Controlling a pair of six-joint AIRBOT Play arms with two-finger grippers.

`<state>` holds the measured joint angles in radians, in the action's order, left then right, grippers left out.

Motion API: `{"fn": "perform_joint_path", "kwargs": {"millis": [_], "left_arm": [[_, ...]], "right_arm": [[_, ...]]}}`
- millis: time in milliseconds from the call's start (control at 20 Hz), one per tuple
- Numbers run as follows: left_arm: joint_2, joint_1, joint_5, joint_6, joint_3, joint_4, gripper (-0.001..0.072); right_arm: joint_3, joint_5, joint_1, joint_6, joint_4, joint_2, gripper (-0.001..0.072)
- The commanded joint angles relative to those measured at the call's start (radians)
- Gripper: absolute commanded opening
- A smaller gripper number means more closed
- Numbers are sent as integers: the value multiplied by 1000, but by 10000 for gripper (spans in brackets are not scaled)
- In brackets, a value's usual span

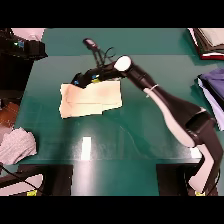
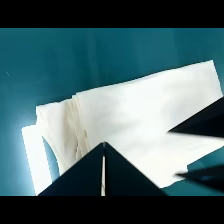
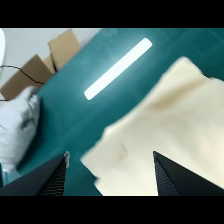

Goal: Fold the shirts.

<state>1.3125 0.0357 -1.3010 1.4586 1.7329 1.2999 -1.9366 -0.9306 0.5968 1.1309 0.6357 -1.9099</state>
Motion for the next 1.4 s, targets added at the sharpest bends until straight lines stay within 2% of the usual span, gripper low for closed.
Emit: {"fn": "perform_joint_path", "kwargs": {"millis": [0,150,200,250,500,900,1000,1100,1150,1250,1350], "left_arm": [[0,-1,-23,0,1,2,23],[1,-1,-16,0,-12,1,23],[1,-1,-16,0,-17,1,23],[3,-1,-17,0,-18,1,23],[5,-1,-16,0,-19,0,23],[5,-1,-20,-21,-19,-1,24],[5,-1,-19,-26,-19,-1,23],[5,-1,-20,-26,-19,-1,24],[5,-1,-20,-26,-19,-2,24],[5,-1,-19,-26,-19,-2,24],[5,-1,-19,-26,-19,-3,23]], "right_arm": [[149,-135,-137,50,130,110,574],[320,-187,-293,130,148,176,576],[371,-194,-340,148,139,184,623],[417,-204,-377,152,123,185,709],[587,-86,-414,151,-2,179,696],[338,-138,-279,195,-49,-50,682],[276,-138,-252,195,-96,-96,639],[230,-132,-227,196,-95,-125,509],[221,-116,-215,195,-93,-128,368],[221,-80,-204,167,-94,-120,16],[221,-72,-215,157,-84,-96,14]]}}
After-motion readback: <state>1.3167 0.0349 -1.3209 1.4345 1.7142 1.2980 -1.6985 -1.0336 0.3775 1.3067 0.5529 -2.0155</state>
